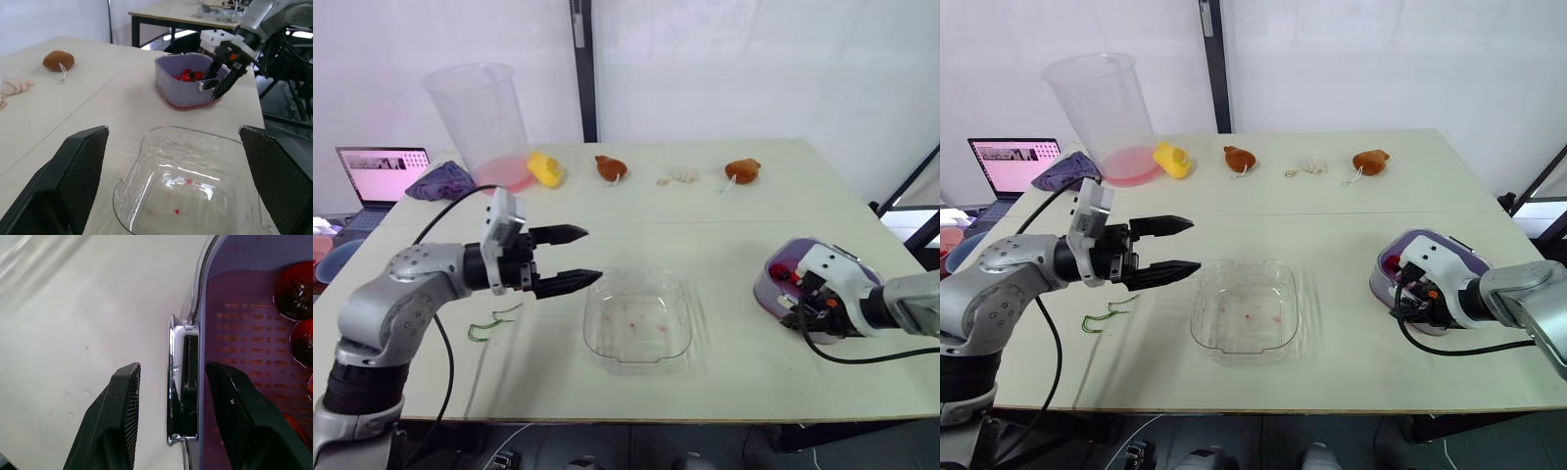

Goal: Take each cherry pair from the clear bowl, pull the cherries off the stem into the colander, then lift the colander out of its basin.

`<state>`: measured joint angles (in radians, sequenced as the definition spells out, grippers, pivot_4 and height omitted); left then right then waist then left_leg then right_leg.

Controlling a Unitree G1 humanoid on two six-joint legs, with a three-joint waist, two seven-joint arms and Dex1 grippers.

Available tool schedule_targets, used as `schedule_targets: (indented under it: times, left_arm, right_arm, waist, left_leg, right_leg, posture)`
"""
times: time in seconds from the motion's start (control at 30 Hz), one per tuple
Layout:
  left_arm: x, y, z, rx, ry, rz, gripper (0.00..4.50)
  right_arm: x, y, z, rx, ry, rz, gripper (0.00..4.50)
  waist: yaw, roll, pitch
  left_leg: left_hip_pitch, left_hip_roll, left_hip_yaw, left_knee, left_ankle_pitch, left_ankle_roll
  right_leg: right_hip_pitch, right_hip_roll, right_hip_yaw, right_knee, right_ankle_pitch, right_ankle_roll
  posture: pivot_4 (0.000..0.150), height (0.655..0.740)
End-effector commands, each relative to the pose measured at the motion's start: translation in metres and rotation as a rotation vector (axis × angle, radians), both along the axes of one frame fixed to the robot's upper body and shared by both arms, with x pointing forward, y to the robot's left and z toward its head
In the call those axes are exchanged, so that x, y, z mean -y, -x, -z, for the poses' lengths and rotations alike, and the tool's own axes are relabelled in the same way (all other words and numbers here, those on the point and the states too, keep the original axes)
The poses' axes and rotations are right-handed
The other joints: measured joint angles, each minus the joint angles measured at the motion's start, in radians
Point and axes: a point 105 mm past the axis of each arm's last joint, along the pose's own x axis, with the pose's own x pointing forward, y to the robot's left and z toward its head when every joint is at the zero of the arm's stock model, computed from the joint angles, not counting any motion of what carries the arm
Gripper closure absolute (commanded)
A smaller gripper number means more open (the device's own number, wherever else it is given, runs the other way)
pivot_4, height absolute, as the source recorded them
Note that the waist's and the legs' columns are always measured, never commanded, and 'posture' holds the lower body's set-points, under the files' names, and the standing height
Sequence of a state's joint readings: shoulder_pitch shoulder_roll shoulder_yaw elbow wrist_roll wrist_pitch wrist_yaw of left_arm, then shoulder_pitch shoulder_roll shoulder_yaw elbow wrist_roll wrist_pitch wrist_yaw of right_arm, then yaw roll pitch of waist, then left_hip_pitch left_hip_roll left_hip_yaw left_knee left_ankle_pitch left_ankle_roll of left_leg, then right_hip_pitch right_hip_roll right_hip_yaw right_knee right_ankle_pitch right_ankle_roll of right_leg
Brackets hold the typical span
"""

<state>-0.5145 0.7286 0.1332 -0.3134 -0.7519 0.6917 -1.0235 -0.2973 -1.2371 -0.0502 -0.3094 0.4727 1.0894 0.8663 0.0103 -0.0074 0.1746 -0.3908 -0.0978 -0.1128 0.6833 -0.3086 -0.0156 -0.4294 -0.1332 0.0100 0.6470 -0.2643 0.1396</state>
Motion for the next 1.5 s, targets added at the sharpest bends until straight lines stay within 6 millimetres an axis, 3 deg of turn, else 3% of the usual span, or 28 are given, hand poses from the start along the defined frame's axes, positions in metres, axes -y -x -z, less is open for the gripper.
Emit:
schedule_targets:
  times: [0.03, 0.17, 0.53, 0.63, 1.2, 1.5]
  left_arm:
    - [0.003, 0.003, -0.009, 0.046, 0.007, 0.013, 0.0]
    - [0.005, 0.001, -0.009, 0.047, 0.007, 0.017, 0.0]
    - [0.012, -0.007, -0.006, 0.047, -0.008, 0.048, 0.0]
    - [0.015, -0.009, -0.004, 0.047, -0.013, 0.074, 0.0]
    - [0.033, -0.02, -0.007, 0.064, 0.016, 0.173, 0.0]
    - [0.037, -0.023, -0.008, 0.075, 0.027, 0.181, 0.0]
  right_arm:
    - [0.001, -0.006, -0.01, 0.056, 0.019, 0.0, 2.81]
    - [0.005, -0.007, -0.017, 0.078, 0.034, 0.006, 4.29]
    - [0.001, -0.001, -0.031, 0.109, 0.039, 0.008, 4.26]
    - [0.003, 0.006, -0.033, 0.096, 0.117, -0.004, 4.26]
    - [-0.008, 0.02, -0.089, 0.23, 0.126, 0.037, 4.26]
    - [-0.017, 0.023, -0.087, 0.21, 0.104, 0.027, 4.26]
  waist:
    - [0.0, 0.0, 0.0]
    - [0.0, 0.0, 0.0]
    - [0.0, 0.0, 0.0]
    - [0.001, 0.001, 0.0]
    - [0.001, 0.0, 0.0]
    - [0.002, 0.0, 0.0]
  left_leg:
    - [0.0, 0.0, 0.0, 0.0, 0.0, 0.0]
    - [0.0, 0.0, 0.0, 0.0, 0.0, 0.0]
    - [0.0, 0.0, 0.0, 0.0, 0.0, 0.0]
    - [0.0, 0.0, 0.0, 0.0, 0.0, 0.0]
    - [0.0, 0.0, 0.0, 0.0, 0.0, 0.0]
    - [0.0, 0.0, 0.0, 0.0, 0.0, 0.0]
  right_leg:
    - [0.0, 0.0, 0.0, 0.0, 0.0, 0.0]
    - [0.0, 0.0, 0.0, 0.0, 0.0, 0.0]
    - [0.0, 0.0, 0.0, 0.0, 0.0, 0.0]
    - [0.0, 0.0, 0.0, 0.0, 0.0, 0.0]
    - [0.0, 0.0, 0.0, 0.0, 0.0, 0.0]
    - [0.0, 0.0, 0.0, 0.0, 0.0, 0.0]
  posture:
    - [0.15, 0.74]
    - [0.15, 0.74]
    - [0.15, 0.74]
    - [0.15, 0.74]
    - [0.15, 0.74]
    - [0.15, 0.74]
